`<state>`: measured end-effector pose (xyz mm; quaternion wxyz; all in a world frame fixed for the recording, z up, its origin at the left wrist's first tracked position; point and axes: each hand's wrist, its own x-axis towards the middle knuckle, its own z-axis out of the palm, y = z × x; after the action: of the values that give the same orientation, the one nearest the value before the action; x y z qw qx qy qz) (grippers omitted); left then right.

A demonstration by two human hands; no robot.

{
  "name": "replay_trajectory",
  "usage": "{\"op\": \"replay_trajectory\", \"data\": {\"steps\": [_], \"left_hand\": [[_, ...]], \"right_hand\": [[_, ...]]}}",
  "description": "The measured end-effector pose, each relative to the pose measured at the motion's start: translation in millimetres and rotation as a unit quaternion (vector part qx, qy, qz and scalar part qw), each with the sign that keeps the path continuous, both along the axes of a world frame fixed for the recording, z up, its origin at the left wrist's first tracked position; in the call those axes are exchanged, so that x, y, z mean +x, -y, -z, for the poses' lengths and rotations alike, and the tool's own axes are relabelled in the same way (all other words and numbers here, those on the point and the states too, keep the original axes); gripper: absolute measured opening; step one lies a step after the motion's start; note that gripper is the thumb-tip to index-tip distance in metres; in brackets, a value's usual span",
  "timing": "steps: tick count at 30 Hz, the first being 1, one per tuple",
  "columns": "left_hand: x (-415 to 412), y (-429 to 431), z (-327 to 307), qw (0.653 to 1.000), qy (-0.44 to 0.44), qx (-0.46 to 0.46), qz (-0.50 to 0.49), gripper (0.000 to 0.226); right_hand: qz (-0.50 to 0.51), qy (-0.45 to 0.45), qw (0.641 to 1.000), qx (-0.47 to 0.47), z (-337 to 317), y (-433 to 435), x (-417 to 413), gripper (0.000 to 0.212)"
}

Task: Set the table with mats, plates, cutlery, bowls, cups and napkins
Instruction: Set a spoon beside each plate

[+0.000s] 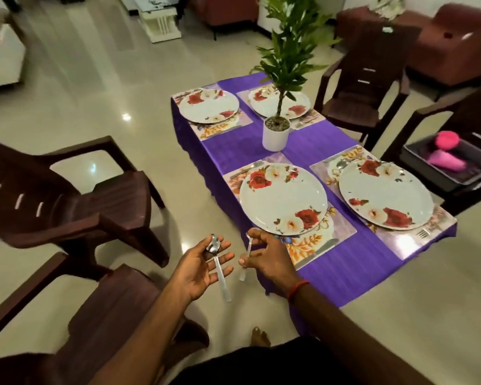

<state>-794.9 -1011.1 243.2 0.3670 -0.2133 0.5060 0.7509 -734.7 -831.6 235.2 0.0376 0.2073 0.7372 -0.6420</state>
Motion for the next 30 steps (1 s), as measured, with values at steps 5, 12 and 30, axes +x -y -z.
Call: {"op": "replay_trajectory", "data": {"steps": [5,12,30], "left_hand": [[-39,-34,9,0.999,0.021,0.000,0.029,0.038],[-81,-75,4,0.995,0.017,-0.005,0.098,0.038],[-218,-190,14,0.923,0.023,-0.003,0.384,0.037]], "right_hand": [[0.034,0.001,0.999,-0.030,6,-33,-20,0.062],[0.084,0.012,0.992,-0.097,7,-59,-32,0.054],[0.584,0.092,0.806,0.018,62,-83,-74,0.029]]}}
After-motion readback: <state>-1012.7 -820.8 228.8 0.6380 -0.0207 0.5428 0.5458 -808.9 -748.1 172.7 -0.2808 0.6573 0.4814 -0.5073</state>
